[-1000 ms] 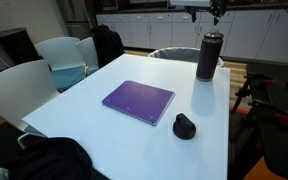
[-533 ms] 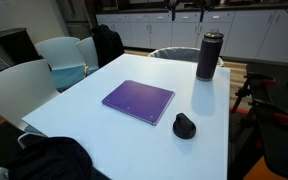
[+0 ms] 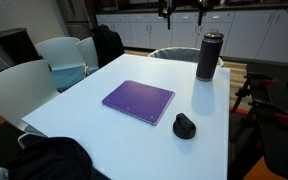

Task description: Remove the lid from the bottle, then move the bottle forward, then put the lid on the bottle

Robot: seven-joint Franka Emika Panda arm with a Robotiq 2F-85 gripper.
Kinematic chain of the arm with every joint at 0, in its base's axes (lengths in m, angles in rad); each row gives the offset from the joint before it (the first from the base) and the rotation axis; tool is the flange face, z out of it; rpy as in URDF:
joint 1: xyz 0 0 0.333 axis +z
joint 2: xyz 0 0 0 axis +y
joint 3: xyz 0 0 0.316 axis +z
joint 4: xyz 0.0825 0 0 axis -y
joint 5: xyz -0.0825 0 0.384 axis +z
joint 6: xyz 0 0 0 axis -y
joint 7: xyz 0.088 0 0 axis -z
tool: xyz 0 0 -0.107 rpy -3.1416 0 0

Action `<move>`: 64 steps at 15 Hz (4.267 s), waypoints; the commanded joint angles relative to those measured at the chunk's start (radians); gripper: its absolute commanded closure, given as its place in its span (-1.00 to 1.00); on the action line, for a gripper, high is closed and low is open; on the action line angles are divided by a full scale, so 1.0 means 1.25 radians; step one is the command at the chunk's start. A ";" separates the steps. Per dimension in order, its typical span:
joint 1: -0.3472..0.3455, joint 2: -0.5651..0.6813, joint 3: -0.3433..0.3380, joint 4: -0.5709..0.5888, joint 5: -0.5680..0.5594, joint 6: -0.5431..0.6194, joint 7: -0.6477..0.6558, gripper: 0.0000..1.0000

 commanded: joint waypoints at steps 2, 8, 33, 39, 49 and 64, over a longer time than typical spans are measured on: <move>-0.005 0.008 0.006 -0.003 0.008 0.012 -0.040 -1.00; 0.026 0.096 0.034 -0.096 -0.034 0.281 -0.178 -1.00; 0.165 0.301 -0.019 -0.149 0.323 0.531 -0.600 -1.00; 0.184 0.330 -0.028 -0.130 0.315 0.536 -0.589 -1.00; 0.242 0.413 -0.071 -0.054 0.289 0.524 -0.549 -1.00; 0.290 0.401 -0.120 -0.026 0.276 0.433 -0.485 0.96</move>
